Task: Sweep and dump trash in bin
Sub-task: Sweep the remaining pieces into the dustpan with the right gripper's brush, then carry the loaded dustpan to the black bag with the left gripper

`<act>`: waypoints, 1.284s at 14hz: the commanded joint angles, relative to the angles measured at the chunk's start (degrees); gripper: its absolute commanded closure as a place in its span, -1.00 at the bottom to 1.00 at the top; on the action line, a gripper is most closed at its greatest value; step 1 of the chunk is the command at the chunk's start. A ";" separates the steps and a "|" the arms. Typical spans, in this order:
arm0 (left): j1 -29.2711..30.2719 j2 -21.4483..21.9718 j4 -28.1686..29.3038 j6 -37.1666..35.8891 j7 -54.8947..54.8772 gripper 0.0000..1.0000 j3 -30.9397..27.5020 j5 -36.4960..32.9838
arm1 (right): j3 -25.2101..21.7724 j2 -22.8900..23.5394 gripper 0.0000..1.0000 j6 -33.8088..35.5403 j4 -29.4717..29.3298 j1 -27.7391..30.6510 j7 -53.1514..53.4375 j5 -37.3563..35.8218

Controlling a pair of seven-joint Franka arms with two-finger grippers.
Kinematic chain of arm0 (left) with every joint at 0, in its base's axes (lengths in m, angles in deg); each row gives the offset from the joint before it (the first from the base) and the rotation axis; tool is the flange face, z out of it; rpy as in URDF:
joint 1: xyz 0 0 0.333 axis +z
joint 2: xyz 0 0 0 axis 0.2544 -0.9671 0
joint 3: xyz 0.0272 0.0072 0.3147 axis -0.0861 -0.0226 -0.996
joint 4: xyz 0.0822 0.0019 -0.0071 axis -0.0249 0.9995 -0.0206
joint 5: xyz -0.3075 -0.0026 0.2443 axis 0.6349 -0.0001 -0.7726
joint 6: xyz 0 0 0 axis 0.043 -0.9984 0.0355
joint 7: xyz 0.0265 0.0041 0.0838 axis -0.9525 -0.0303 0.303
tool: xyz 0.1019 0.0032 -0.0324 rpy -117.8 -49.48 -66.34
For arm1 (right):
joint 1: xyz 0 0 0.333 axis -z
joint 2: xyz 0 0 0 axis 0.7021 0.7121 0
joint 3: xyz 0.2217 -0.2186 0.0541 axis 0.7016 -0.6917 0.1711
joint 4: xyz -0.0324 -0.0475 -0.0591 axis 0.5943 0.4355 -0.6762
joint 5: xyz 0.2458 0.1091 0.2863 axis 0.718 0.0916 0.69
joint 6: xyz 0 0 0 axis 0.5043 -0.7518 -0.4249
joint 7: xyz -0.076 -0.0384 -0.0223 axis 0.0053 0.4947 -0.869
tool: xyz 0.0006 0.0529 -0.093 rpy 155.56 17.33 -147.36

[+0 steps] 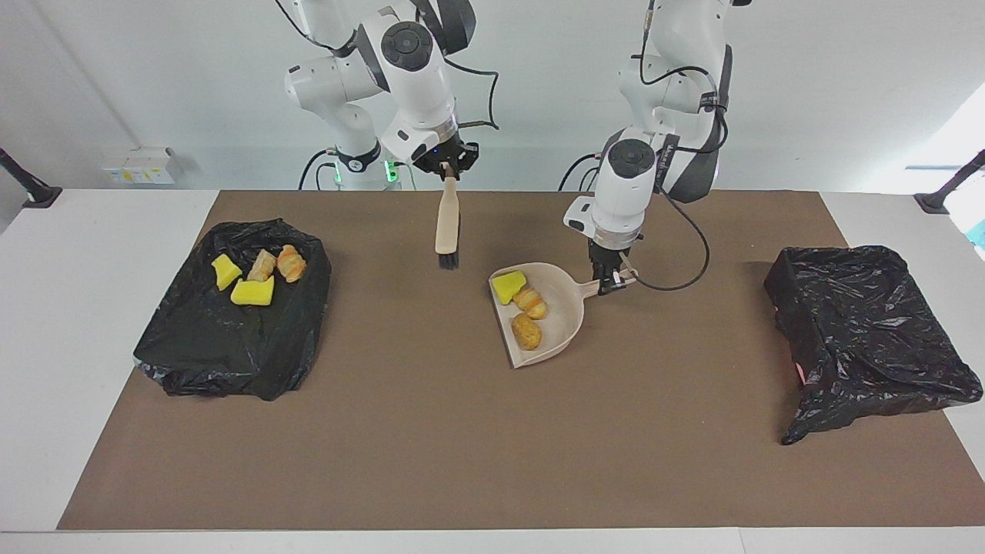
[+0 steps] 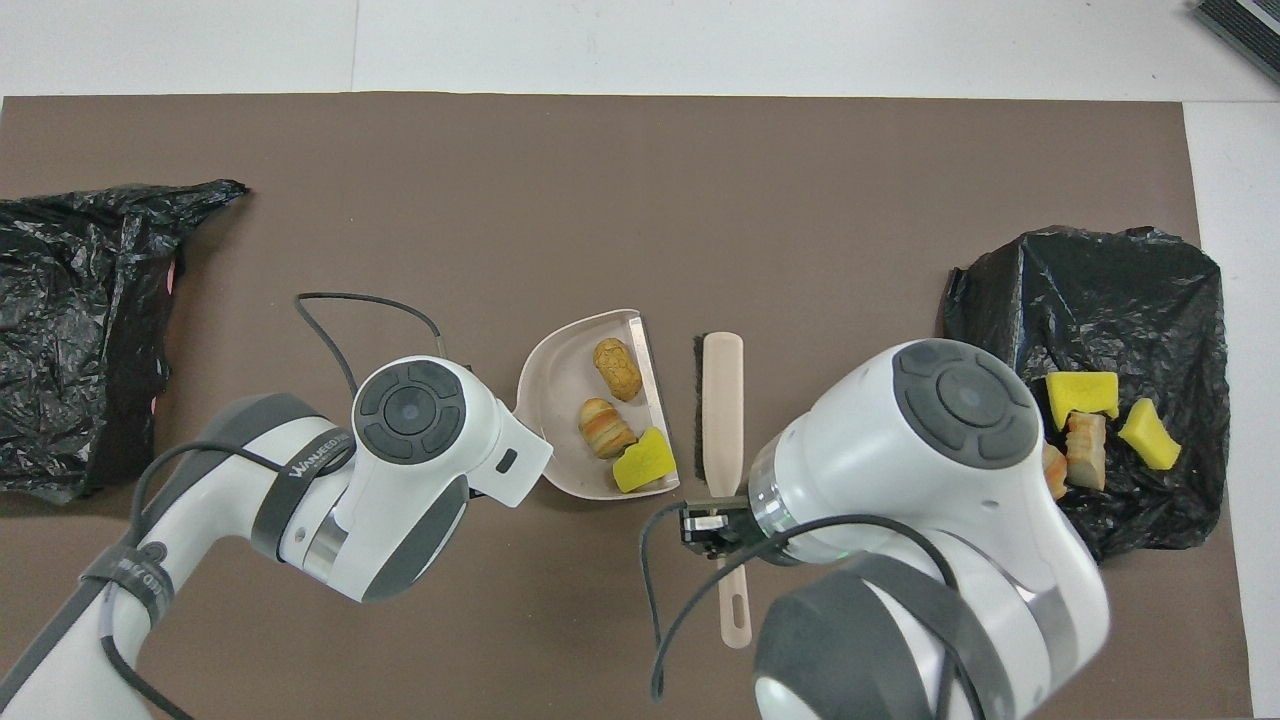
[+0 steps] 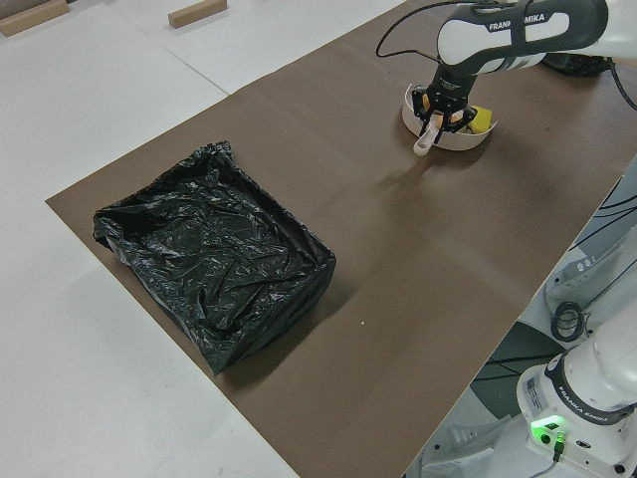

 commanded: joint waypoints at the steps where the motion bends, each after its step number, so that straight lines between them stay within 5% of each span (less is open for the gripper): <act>1: 3.87 -1.41 -5.19 -2.88 -6.15 1.00 0.08 3.75 | 0.58 -3.68 1.00 -2.19 6.24 -1.51 2.38 -0.28; 6: 11.78 -1.58 -13.54 -11.59 -15.74 1.00 0.08 7.55 | 0.76 -2.19 1.00 -12.12 12.12 -6.25 5.46 5.08; 11: 19.60 -1.58 -23.56 -22.57 -23.38 1.00 0.00 9.57 | 0.76 4.40 1.00 -20.55 13.19 -13.99 11.61 5.35; 18: 35.58 -4.92 -32.62 -30.76 -43.31 1.00 -0.18 9.49 | 0.76 8.98 1.00 -22.85 13.10 -17.25 9.42 3.51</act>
